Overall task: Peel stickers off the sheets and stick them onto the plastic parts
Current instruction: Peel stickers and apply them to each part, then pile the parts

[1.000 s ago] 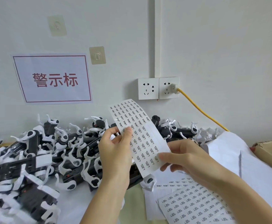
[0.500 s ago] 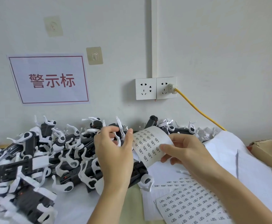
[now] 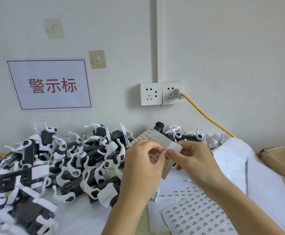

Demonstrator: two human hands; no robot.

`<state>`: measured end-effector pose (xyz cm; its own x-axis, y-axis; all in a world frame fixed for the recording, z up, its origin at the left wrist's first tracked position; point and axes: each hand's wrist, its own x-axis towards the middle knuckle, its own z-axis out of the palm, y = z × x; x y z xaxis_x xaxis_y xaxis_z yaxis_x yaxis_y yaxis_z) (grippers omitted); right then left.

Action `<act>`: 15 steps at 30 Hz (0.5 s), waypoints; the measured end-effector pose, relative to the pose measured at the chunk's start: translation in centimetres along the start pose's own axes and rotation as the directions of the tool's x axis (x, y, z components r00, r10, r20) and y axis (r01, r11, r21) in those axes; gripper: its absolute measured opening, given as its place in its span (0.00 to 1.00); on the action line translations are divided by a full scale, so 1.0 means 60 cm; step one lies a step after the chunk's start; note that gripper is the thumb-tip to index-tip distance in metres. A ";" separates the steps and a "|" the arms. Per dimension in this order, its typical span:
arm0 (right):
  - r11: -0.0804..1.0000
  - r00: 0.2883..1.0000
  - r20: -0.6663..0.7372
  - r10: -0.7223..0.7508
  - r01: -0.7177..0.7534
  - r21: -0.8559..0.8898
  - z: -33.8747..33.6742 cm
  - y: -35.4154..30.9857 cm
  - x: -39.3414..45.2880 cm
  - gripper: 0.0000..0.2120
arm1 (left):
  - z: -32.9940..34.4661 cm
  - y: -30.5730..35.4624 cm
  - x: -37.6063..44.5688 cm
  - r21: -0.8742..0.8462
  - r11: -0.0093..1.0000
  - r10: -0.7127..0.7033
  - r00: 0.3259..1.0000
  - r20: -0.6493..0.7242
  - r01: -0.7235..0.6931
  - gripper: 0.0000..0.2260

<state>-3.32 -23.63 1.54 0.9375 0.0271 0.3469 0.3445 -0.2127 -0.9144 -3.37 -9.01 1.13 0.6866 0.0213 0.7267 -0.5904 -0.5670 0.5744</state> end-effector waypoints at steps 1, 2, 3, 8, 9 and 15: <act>1.000 1.000 -0.005 -0.008 0.008 -0.004 0.001 0.000 0.000 0.09 | 0.001 0.001 0.000 -0.001 1.000 -0.002 1.000 -0.002 0.002 0.02; 1.000 1.000 -0.010 -0.017 0.017 -0.012 0.003 0.000 -0.001 0.10 | 0.002 0.001 0.000 -0.004 1.000 -0.003 1.000 -0.003 0.003 0.02; 0.999 1.000 -0.016 -0.027 0.027 -0.021 0.004 0.000 -0.002 0.10 | 0.002 0.000 -0.001 -0.006 1.000 -0.005 1.000 0.001 0.005 0.03; 0.992 0.994 -0.045 -0.099 0.095 -0.088 0.015 0.003 -0.006 0.12 | 0.004 -0.005 -0.002 0.050 0.999 -0.006 1.000 0.026 0.005 0.04; 0.989 0.992 -0.044 -0.114 0.109 -0.102 0.017 0.004 -0.007 0.12 | 0.005 -0.006 -0.002 0.065 0.998 -0.010 0.999 0.034 0.008 0.04; 0.982 0.989 -0.025 -0.144 0.139 -0.129 0.023 0.002 -0.009 0.15 | 0.005 -0.008 -0.002 0.093 0.996 -0.019 0.999 0.048 0.014 0.06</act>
<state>-3.73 -22.33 0.94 0.8768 0.0328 0.4797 0.4625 -0.3306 -0.8227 -3.04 -8.99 0.63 0.7173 -0.0076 0.6968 -0.5385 -0.6406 0.5474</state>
